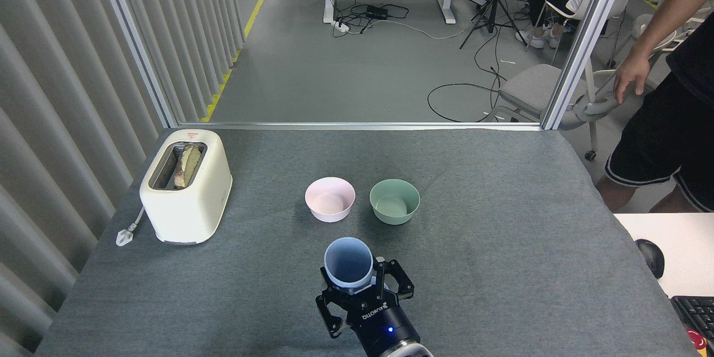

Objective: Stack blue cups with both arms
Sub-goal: 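Lift the blue cup with the right gripper and move it over the placed cup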

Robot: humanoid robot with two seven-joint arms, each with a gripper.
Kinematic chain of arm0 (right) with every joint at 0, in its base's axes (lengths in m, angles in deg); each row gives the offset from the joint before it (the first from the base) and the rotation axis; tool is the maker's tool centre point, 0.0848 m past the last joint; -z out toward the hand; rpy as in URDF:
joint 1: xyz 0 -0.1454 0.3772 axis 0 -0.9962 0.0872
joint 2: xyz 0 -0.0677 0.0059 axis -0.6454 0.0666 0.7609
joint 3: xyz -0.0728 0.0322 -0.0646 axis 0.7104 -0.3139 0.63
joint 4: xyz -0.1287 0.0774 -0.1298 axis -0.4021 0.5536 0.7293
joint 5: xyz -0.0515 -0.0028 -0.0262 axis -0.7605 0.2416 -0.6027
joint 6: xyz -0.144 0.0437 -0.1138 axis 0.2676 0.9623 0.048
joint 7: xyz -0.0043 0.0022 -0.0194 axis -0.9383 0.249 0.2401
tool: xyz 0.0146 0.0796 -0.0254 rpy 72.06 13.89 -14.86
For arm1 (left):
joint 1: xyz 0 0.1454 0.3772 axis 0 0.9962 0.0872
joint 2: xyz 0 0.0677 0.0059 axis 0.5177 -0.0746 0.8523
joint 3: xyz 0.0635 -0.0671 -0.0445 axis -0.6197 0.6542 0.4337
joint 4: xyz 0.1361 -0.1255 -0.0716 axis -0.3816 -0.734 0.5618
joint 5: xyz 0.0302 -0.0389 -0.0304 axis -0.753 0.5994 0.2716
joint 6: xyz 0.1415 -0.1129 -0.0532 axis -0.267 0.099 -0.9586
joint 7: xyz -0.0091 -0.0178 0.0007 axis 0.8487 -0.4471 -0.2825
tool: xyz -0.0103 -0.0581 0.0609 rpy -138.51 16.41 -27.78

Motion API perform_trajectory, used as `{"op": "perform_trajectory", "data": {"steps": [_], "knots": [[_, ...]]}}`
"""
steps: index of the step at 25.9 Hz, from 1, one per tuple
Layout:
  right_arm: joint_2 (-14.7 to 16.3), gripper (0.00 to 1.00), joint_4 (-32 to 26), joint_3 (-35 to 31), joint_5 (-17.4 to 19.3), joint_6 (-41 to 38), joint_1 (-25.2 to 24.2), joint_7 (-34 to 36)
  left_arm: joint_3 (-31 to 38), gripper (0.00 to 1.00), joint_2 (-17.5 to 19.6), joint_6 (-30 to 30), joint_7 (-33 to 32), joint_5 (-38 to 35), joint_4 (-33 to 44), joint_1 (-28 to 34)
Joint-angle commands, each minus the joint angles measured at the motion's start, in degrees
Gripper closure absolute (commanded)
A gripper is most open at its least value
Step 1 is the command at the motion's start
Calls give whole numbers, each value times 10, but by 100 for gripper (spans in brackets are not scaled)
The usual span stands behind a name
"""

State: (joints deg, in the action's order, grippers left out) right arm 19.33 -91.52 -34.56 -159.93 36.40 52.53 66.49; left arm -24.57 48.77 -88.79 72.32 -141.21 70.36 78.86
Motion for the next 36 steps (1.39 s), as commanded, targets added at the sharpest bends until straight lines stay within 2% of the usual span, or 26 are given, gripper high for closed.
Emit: {"op": "perform_trajectory", "data": {"steps": [1, 8, 21, 36], "knots": [[0, 34, -2, -1, 1, 0, -4, 5, 0, 0, 0, 0, 0, 0, 0, 0], [4, 34, -24, -17, 3, 0, -11, 33, 0, 0, 0, 0, 0, 0, -4, 0], [5, 34, -27, -28, 6, -1, -34, 35, 0, 0, 0, 0, 0, 0, -5, -2], [5, 30, -1, -50, 11, -5, -39, 49, 0, 0, 0, 0, 0, 1, -5, -5]]}}
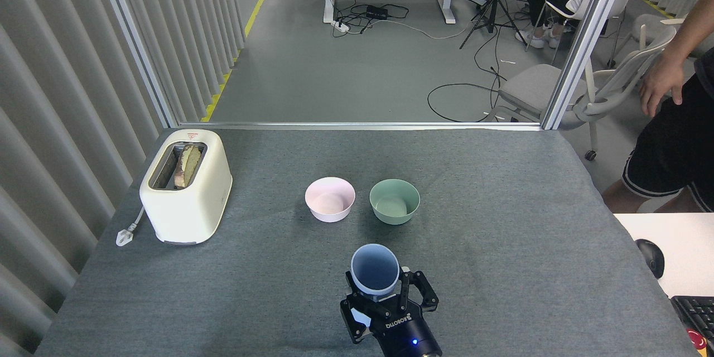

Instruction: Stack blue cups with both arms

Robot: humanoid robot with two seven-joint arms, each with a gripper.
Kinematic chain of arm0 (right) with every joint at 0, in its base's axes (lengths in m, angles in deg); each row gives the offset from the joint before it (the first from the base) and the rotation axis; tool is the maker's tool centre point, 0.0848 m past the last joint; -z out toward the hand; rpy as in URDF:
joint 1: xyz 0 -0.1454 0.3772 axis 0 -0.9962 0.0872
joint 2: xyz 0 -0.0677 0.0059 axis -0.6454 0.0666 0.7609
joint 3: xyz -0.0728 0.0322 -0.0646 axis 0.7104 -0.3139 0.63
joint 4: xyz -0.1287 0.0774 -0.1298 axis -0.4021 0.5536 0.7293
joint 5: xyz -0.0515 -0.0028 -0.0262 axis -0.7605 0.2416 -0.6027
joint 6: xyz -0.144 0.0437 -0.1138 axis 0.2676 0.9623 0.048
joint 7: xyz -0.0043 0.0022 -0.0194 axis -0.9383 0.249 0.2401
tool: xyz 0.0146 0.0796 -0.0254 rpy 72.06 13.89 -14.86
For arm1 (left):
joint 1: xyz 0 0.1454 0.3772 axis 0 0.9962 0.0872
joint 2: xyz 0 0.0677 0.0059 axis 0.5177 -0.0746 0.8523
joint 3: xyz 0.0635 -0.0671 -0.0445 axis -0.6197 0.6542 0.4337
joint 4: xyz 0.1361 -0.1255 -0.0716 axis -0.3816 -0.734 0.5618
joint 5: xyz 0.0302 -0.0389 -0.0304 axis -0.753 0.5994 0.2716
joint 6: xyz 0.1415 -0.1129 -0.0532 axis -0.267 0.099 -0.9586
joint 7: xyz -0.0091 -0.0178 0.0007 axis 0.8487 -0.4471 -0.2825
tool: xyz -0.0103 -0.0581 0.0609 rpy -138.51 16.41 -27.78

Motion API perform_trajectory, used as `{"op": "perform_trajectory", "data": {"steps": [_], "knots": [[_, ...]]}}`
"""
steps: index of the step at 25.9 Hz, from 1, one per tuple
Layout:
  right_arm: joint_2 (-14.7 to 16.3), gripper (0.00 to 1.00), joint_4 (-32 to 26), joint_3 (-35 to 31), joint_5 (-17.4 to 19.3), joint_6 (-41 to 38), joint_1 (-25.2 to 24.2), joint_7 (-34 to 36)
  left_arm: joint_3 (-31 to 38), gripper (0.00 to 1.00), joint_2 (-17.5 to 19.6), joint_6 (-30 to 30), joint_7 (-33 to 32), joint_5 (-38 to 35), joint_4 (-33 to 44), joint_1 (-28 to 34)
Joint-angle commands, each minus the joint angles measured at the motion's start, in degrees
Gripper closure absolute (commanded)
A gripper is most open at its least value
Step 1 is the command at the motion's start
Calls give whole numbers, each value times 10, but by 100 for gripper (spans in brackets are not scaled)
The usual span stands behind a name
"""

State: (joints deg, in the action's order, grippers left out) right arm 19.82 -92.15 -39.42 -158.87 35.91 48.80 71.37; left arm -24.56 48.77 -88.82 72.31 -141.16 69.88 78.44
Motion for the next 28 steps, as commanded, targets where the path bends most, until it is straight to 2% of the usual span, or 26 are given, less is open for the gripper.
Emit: {"op": "perform_trajectory", "data": {"steps": [1, 4, 6, 8, 10, 11, 15, 18, 21, 23, 28], "knots": [[0, 30, 10, -1, 0, 0, -1, 1, 0, 0, -1, 0, 0, 0, -1, -1], [-1, 29, 19, -1, 0, 0, -1, 8, 0, 0, 0, 0, 0, 0, -1, -1], [-2, 25, 21, -1, 0, 0, -1, 8, 0, 0, 0, 0, 0, 0, -1, -1], [-5, 18, 27, -2, 0, 0, -1, 8, 0, 0, 0, 0, 0, 0, -1, -1], [-9, 3, 40, -2, 0, 2, -1, 6, 0, 0, 0, 0, 0, 0, -1, -1], [-9, 1, 43, -2, 0, 2, -1, 6, 0, 0, 0, 0, 0, 0, -1, -1], [-9, 0, 42, 1, 1, 0, -3, 7, 0, 0, 0, 0, 0, 0, -2, -1], [-9, 0, 14, 0, 5, -1, -5, 17, 0, 0, -1, 0, 0, 0, -9, -2], [-9, 0, -41, -2, 53, 0, -3, 64, 0, 0, -3, 0, 0, 0, -9, -2], [-5, 0, -67, -9, 86, 5, 1, 69, 0, 0, -6, 0, 0, 0, -9, -2], [9, 0, -71, -133, 92, -2, -22, 69, 0, 0, -6, 0, 0, 0, -9, -2]]}}
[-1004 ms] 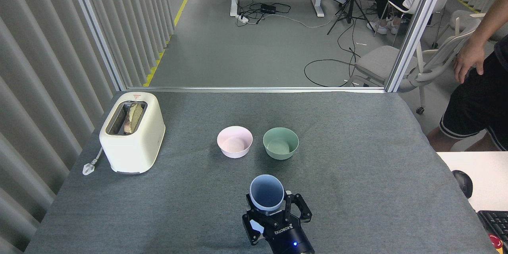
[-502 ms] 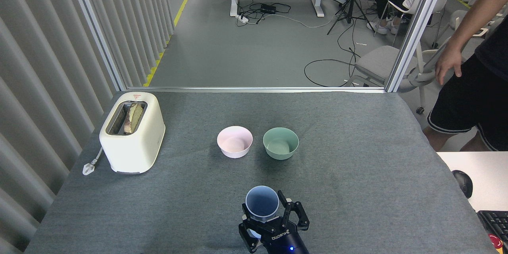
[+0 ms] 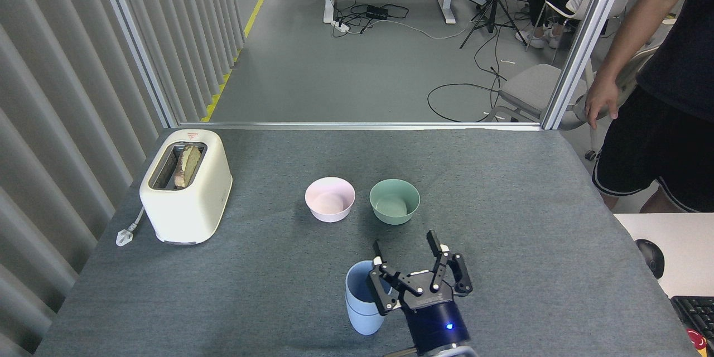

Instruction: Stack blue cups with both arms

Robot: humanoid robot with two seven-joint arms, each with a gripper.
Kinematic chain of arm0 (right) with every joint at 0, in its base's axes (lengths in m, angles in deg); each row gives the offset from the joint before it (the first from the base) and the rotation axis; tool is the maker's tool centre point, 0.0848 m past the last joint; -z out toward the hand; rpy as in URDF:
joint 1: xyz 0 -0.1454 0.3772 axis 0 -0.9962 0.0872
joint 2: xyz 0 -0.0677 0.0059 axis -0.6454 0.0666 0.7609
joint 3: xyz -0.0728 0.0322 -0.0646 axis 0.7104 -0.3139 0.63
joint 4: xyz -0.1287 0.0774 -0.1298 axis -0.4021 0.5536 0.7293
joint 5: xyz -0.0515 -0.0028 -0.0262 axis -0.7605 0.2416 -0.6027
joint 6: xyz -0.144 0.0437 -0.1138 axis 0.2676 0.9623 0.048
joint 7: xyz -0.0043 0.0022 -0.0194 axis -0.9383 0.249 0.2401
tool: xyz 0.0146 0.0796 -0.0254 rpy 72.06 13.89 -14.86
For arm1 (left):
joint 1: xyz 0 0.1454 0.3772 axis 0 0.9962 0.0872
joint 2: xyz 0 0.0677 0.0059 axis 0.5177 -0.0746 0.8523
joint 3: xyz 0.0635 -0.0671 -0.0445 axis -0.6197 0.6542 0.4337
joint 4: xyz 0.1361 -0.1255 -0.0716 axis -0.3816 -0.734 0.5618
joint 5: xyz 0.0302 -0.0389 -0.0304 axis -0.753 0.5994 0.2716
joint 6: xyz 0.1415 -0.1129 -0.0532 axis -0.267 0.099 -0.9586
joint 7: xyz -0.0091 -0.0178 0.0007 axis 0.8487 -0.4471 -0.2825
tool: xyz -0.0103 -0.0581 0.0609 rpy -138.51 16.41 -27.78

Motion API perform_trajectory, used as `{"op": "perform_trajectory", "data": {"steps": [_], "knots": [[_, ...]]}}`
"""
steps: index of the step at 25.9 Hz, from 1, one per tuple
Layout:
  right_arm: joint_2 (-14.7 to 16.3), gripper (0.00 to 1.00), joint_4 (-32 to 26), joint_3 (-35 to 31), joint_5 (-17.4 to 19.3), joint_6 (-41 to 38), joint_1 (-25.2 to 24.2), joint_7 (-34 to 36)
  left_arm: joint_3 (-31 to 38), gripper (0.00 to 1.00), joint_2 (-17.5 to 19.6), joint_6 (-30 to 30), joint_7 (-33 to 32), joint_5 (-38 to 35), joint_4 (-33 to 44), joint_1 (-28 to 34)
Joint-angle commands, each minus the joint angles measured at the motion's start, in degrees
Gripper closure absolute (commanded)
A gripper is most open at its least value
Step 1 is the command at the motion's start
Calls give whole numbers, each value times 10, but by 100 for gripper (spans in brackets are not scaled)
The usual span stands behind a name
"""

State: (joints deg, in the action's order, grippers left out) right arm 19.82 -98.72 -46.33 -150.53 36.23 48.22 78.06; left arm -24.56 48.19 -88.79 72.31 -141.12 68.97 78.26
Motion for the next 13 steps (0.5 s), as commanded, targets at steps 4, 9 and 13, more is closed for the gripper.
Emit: {"op": "perform_trajectory", "data": {"steps": [4, 9, 13], "knots": [[51, 0, 1, -122, 11, -30, -106, 19, 3, 0, 0, 0, 0, -1, 1, -5], [60, 0, 5, -185, 36, -69, -214, 84, 16, 0, 0, 0, 0, -1, 2, -20], [72, 0, 11, -187, 53, -72, -241, 87, 26, 0, 1, 0, -1, -1, 1, -25]]}}
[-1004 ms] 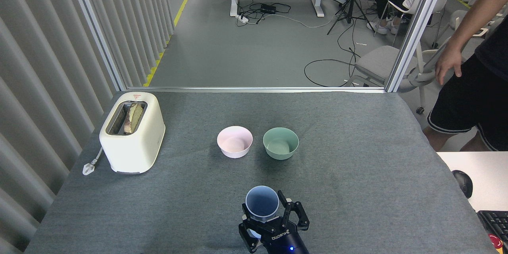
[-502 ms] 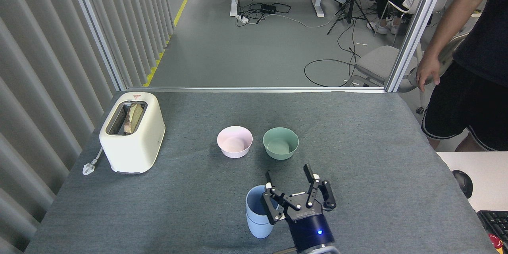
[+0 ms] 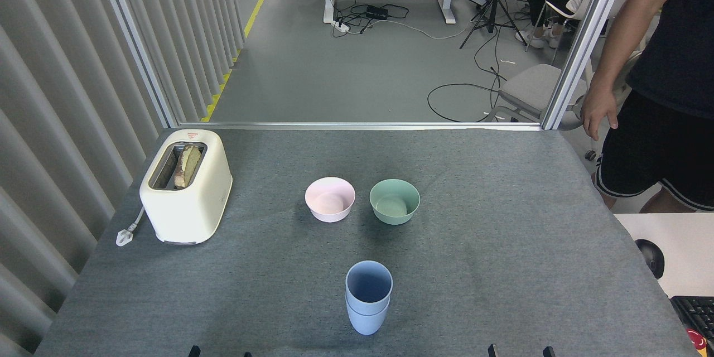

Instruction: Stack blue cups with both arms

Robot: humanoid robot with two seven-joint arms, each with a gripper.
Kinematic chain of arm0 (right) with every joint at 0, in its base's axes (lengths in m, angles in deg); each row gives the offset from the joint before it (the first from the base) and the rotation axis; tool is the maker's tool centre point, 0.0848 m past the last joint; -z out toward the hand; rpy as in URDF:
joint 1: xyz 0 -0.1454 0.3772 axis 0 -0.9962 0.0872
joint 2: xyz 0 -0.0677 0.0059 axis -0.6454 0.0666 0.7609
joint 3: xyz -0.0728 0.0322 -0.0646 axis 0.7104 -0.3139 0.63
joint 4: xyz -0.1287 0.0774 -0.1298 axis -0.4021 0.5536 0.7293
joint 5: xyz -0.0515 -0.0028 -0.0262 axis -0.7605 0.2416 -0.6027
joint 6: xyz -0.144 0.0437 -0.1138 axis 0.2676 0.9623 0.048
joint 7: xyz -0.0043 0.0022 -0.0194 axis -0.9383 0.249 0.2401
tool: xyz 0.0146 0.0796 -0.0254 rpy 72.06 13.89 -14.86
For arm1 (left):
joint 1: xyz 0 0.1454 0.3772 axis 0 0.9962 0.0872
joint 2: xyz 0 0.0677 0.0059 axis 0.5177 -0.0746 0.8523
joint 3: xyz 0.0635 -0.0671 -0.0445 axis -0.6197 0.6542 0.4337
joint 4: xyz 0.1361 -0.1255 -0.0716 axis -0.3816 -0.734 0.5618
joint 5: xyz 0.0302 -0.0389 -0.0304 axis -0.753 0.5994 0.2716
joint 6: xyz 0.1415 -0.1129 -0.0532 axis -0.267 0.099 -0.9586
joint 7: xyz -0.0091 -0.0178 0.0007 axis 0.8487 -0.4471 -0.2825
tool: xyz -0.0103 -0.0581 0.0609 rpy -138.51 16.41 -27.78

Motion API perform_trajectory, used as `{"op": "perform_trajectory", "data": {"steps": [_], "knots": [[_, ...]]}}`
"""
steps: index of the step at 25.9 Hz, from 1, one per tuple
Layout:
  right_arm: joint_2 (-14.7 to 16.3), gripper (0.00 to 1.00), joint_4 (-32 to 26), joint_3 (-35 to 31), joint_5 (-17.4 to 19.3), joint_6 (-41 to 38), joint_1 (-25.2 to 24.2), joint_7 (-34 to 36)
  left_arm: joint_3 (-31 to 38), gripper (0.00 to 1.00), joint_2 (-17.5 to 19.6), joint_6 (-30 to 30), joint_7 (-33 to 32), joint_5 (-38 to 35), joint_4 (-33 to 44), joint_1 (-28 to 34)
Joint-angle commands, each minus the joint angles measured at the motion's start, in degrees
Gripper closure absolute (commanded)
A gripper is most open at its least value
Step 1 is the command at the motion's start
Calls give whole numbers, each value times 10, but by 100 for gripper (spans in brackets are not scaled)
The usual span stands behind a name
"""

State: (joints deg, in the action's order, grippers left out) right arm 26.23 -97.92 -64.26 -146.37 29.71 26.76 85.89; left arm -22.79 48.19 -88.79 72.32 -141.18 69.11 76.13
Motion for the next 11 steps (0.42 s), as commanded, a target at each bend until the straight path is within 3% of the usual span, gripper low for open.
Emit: {"op": "perform_trajectory", "data": {"steps": [1, 11], "knots": [[8, 0, 3, -9, 11, -7, -30, 8, 11, 0, 2, 0, -1, 0, -1, -4], [10, 0, 4, -5, 11, -8, -46, 10, 30, 0, 4, 0, -1, -1, -1, 1]]}}
